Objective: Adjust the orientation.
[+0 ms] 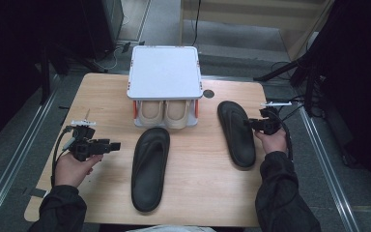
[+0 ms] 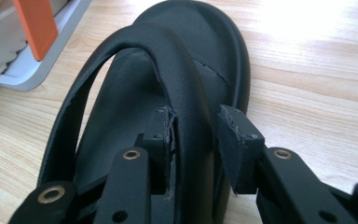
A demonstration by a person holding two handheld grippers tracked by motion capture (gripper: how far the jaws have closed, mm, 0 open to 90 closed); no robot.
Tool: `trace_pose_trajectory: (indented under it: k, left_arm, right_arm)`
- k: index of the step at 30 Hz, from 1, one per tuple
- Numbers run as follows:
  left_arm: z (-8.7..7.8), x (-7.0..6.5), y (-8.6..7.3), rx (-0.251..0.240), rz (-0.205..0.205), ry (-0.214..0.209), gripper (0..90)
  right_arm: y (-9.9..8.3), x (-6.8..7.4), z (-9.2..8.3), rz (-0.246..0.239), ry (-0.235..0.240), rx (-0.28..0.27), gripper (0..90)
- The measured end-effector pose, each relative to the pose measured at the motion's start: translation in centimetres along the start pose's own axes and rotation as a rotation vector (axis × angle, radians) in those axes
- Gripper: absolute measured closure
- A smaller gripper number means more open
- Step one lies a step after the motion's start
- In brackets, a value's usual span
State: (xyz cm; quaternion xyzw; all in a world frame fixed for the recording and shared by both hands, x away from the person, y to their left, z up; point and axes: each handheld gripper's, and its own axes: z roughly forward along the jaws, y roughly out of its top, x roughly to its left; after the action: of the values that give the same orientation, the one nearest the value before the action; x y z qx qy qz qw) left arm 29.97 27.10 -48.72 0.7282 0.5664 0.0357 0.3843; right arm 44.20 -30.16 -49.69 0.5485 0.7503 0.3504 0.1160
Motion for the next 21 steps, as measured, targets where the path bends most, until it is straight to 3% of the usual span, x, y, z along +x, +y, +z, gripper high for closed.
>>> trace_pose_trajectory:
  k: [7, 21]
  left_arm:
    - [-0.2, 0.09, -0.24, -0.006, -0.009, 0.005, 39.8]
    - [-0.22, 0.1, -0.17, -0.002, -0.006, 0.001, 39.8]
  right_arm:
    - [0.11, 0.31, 1.1, -0.011, -0.012, 0.036, 70.5]
    - [0.3, 0.34, 0.73, 0.001, -0.01, 0.042, 72.5]
